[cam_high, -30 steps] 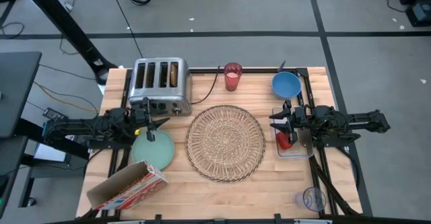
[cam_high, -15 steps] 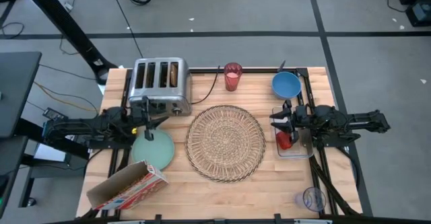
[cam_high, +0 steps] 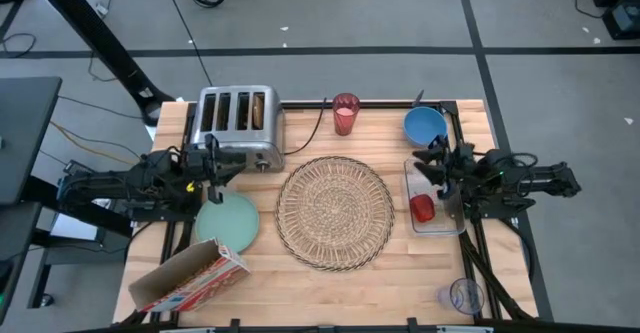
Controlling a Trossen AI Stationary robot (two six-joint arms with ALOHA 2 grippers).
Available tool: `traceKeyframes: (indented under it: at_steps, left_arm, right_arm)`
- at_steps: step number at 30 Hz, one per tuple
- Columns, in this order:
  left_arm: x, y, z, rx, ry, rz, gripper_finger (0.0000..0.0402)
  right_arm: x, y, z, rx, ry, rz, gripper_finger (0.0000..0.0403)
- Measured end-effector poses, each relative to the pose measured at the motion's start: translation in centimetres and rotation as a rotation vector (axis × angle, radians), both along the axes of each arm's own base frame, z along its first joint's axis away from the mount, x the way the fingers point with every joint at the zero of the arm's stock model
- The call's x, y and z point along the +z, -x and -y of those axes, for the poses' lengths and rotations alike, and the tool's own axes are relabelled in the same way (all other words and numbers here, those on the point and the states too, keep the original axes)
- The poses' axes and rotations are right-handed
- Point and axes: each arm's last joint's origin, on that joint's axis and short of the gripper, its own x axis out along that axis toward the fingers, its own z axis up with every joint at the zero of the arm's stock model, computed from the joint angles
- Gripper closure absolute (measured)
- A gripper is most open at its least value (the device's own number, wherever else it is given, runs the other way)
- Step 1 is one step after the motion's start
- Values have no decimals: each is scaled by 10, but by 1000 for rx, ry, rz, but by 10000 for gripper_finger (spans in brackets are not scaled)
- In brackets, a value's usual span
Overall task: Arrange a breakfast setting
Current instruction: Put the blue bowl on the brown mat
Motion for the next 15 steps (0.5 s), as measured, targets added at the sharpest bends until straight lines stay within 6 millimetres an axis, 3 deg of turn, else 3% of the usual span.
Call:
traceKeyframes:
  at_steps: [11,15]
  left_arm:
    - [64,-24,-1,7,13,11,264]
    - [93,-33,-2,19,14,39,264]
  right_arm:
    - [75,-3,8,-271,-130,30,240]
    - [108,-7,10,-332,-218,141,241]
